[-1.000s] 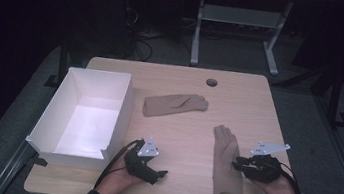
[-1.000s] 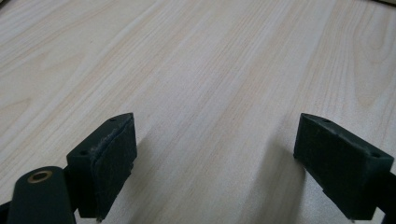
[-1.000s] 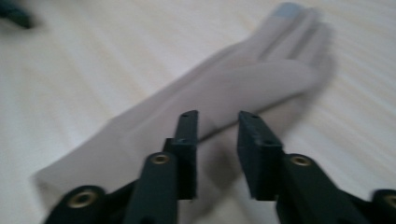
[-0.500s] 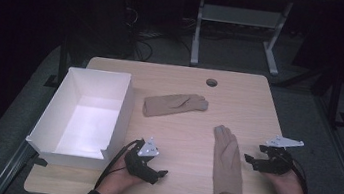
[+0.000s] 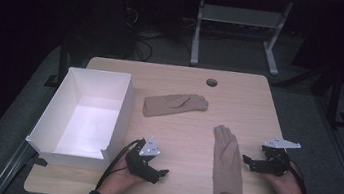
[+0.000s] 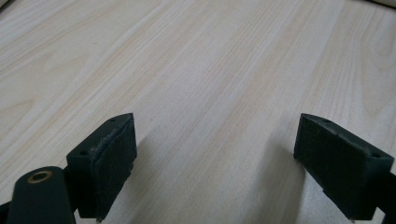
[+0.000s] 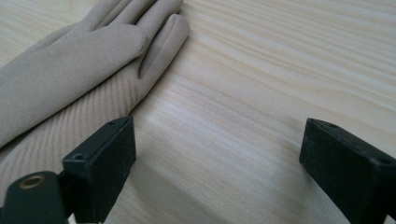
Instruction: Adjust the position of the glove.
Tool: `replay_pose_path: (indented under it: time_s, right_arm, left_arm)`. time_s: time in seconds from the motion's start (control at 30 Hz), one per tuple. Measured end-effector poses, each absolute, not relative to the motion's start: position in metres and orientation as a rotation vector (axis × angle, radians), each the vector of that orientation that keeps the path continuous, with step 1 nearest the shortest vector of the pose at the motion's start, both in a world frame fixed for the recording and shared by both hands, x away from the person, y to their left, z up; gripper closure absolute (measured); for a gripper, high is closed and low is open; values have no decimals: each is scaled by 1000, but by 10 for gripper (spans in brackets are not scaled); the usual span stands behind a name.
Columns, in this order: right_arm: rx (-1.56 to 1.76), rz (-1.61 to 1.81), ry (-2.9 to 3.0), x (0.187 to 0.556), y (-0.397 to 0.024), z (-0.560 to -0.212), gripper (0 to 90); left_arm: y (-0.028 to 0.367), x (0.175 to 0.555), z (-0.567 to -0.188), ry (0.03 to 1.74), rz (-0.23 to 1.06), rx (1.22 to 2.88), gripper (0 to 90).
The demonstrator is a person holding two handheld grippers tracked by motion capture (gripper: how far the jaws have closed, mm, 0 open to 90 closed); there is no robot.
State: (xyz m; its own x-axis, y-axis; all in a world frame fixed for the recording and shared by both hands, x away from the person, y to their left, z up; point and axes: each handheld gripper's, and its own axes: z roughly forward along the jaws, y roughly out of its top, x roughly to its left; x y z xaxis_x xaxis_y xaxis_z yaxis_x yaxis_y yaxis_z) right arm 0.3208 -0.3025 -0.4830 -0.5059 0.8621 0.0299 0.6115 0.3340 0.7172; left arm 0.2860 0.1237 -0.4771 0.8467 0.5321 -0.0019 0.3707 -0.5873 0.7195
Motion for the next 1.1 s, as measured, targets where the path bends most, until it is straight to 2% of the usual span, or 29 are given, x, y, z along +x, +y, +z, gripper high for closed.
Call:
replay_pose_path:
  time_s: [0.3, 0.47, 1.03, 1.1]
  right_arm:
    - [1307, 973, 2249, 321, -303, -483, 94]
    - [1308, 973, 2249, 321, -302, -483, 93]
    - [1303, 974, 2260, 321, -302, -483, 90]
    - [1303, 974, 2260, 321, -302, -483, 90]
  left_arm:
    - [115, 297, -470, 716, 268, 2285, 175]
    - [115, 305, -462, 749, 276, 2259, 265]
    - [102, 352, -449, 864, 269, 2256, 869]
    - [99, 358, -447, 858, 285, 2255, 896]
